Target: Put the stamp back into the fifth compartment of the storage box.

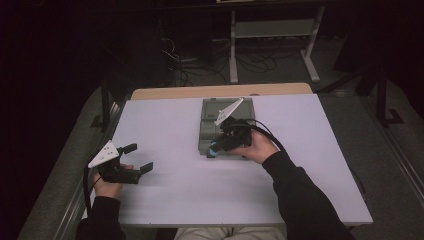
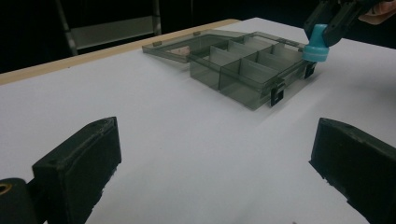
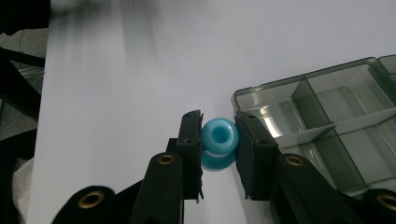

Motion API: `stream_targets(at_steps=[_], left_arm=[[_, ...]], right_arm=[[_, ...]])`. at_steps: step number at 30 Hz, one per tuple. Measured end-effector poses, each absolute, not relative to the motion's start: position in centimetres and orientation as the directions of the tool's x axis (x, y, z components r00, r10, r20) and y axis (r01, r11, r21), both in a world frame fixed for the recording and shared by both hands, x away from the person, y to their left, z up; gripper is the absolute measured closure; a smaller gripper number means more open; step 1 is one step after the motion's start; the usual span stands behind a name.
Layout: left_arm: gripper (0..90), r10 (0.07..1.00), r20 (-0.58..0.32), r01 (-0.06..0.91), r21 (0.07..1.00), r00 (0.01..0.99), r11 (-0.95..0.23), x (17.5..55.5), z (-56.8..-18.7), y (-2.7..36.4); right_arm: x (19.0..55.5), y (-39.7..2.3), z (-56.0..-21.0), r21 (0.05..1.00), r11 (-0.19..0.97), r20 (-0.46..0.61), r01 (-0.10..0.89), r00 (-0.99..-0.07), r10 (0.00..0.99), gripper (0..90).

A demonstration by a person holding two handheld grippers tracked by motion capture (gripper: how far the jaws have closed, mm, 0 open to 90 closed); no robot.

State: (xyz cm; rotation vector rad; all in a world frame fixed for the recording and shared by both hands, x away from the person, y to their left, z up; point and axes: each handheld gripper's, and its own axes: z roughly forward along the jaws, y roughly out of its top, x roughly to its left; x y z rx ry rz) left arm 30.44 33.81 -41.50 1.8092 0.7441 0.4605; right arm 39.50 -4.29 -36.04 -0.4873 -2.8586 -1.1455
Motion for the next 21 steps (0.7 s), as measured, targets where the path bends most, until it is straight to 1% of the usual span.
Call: stream_targets(at_steps=[21], left_arm=[[1.5, 0.681, -0.043, 0.267, 0.936, 0.731, -0.229, 30.4, -41.5, 33.7]], right_arm=[[41.6, -3.4, -35.9, 0.65, 0.693, 0.129, 0.312, -0.944, 0.305, 71.1]])
